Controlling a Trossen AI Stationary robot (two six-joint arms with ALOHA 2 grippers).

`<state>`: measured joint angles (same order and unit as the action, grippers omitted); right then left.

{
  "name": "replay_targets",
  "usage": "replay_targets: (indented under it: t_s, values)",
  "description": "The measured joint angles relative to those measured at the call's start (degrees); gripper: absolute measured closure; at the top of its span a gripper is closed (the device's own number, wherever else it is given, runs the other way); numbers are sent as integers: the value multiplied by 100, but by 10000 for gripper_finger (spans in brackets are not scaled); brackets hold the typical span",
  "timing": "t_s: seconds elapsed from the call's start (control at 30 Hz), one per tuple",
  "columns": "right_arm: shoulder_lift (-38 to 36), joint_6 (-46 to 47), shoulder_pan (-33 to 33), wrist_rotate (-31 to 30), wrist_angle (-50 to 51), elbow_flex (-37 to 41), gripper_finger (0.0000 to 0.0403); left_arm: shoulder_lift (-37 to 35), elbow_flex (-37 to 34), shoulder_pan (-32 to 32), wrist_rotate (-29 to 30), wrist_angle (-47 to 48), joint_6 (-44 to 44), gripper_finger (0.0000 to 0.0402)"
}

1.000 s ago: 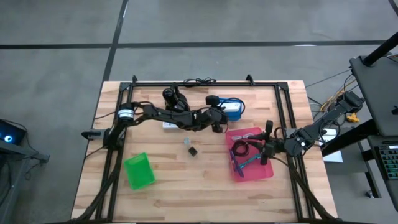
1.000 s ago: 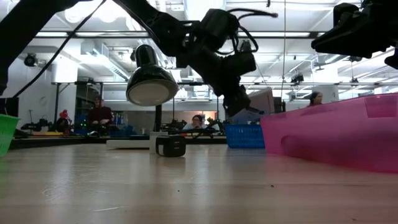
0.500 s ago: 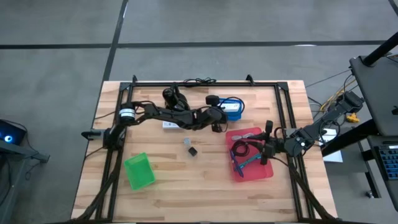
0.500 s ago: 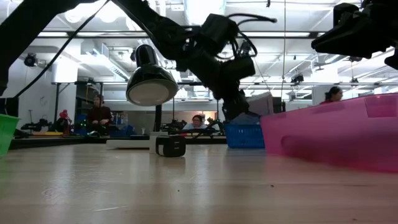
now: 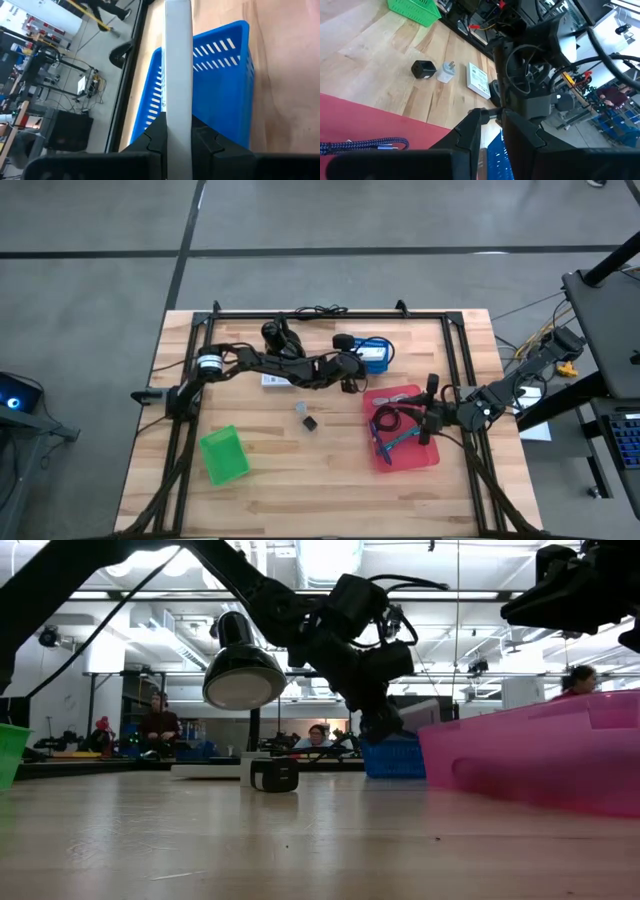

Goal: Pick and place items into bin
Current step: Put the bottom white card reader box into the blue bin

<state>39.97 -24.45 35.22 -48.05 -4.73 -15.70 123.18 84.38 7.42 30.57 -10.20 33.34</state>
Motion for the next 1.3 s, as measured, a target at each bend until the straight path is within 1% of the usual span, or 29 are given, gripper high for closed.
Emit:
replay_targets:
  t_s: [0.37, 0.53, 0.63, 0.77, 0.87, 1.3]
  values:
    - [0, -2, 0, 0, -2, 0, 335, 28, 55, 38, 3, 15, -2, 372]
    - [0, -2, 0, 0, -2, 0, 335, 28, 55, 41, 328, 11, -1, 372]
    - [0, -2, 0, 0, -2, 0, 335, 27, 55, 44, 343, 3, 0, 372]
    - [0, -4, 0, 0, -2, 0, 335, 28, 55, 46, 315, -37, -4, 372]
    - [0, -4, 0, 0, -2, 0, 335, 27, 44, 46, 136, -234, -7, 372]
    - [0, -26, 0, 0, -2, 0, 335, 28, -48, 90, 133, -275, 0, 372]
